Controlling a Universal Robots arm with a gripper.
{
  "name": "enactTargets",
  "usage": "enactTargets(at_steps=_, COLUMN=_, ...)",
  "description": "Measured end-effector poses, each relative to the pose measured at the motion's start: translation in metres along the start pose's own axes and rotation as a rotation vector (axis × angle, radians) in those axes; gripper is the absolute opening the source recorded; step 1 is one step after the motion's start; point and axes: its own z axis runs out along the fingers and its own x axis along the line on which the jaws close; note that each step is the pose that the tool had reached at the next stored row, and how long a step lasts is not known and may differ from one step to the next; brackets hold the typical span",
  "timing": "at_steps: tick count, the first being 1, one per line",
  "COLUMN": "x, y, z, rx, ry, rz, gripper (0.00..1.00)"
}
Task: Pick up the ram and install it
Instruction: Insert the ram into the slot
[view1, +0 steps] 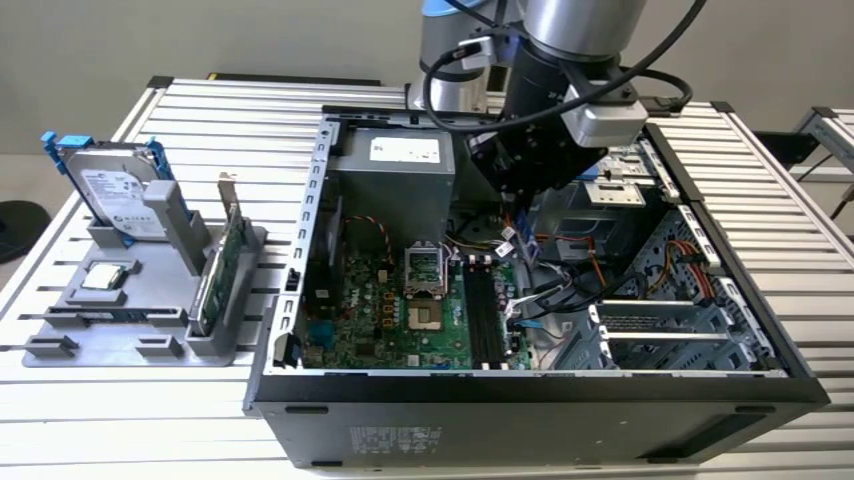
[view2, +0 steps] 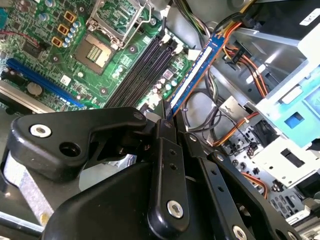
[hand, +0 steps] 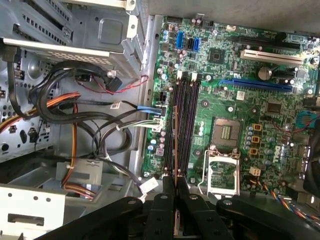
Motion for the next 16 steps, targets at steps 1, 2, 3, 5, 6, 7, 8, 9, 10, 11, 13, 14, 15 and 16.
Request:
enactTargets(at_steps=1, x=0.0000, y=0.0000, z=0.0003, rx=-0.0008, ry=-0.0001, rz=0.000, gripper=0.00)
enactTargets(at_steps=2, x=0.0000, y=0.0000, z=0.0006, rx=-0.0014, ry=-0.0002, rz=0.000, gripper=0.00)
enactTargets(at_steps=3, x=0.0000, y=0.0000, z=0.0009, rx=-0.0022, ry=-0.0002, rz=0.000, gripper=0.00)
enactTargets(at_steps=5, x=0.0000, y=0.0000, z=0.0015, rx=-0.0037, ry=-0.0004, rz=0.000, gripper=0.00)
enactTargets(at_steps=6, x=0.0000, y=0.0000, z=0.0018, rx=-0.0043, ry=-0.0005, rz=0.000, gripper=0.00)
enactTargets(at_steps=7, x=0.0000, y=0.0000, z=0.0021, rx=-0.0051, ry=-0.0006, rz=0.000, gripper=0.00)
enactTargets(at_steps=8, x=0.0000, y=0.0000, z=0.0024, rx=-0.0061, ry=-0.0007, rz=0.000, gripper=0.00)
enactTargets(at_steps=9, x=0.0000, y=0.0000, z=0.0027, rx=-0.0069, ry=-0.0008, rz=0.000, gripper=0.00)
enactTargets(at_steps=10, x=0.0000, y=0.0000, z=0.0031, rx=-0.0076, ry=-0.0008, rz=0.000, gripper=0.00)
enactTargets(at_steps=11, x=0.0000, y=0.0000, z=0.0034, rx=-0.0085, ry=-0.0009, rz=0.000, gripper=0.00)
enactTargets(at_steps=13, x=0.0000, y=-0.0001, z=0.0040, rx=-0.0104, ry=-0.0011, rz=0.000, gripper=0.00)
enactTargets(at_steps=14, x=0.0001, y=-0.0001, z=0.0043, rx=-0.0115, ry=-0.0012, rz=0.000, gripper=0.00)
enactTargets(at_steps=15, x=0.0000, y=-0.0001, z=0.0046, rx=-0.0124, ry=-0.0013, rz=0.000, gripper=0.00)
enactTargets(at_steps=16, x=0.0000, y=0.0000, z=0.0049, rx=-0.0135, ry=-0.0014, rz=0.000, gripper=0.00)
